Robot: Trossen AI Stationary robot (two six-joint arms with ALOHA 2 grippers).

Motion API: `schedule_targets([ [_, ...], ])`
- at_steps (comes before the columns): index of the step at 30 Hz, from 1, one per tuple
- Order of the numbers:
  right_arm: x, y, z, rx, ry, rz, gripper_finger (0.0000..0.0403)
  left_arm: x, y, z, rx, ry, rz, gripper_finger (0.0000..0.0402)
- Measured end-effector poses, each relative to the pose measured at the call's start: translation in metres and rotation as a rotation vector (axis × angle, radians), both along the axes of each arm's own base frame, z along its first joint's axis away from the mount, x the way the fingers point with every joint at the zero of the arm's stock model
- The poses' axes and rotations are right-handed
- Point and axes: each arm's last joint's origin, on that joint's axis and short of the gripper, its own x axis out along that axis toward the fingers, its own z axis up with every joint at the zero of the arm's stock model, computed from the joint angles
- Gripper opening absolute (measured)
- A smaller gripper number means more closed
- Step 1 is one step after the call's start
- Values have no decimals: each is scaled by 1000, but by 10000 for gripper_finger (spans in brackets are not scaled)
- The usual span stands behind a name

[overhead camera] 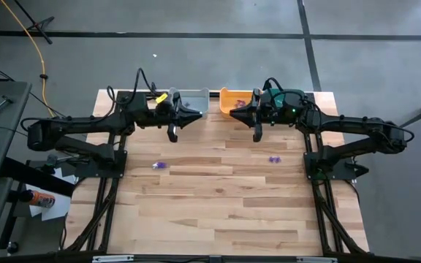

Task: Sort Halloween decoration
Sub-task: Put the white bone toy into the green bin

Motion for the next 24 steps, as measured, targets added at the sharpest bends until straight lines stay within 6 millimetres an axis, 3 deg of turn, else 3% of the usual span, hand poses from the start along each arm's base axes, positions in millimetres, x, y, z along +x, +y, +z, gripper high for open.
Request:
schedule_targets([
  [2, 0, 0, 0, -5, 0, -1, 8, 0, 0, 0, 0, 0, 1, 0],
  [24, 0, -1, 0, -32, 1, -14, 0, 0, 1, -1, 32, 7, 15, 0],
])
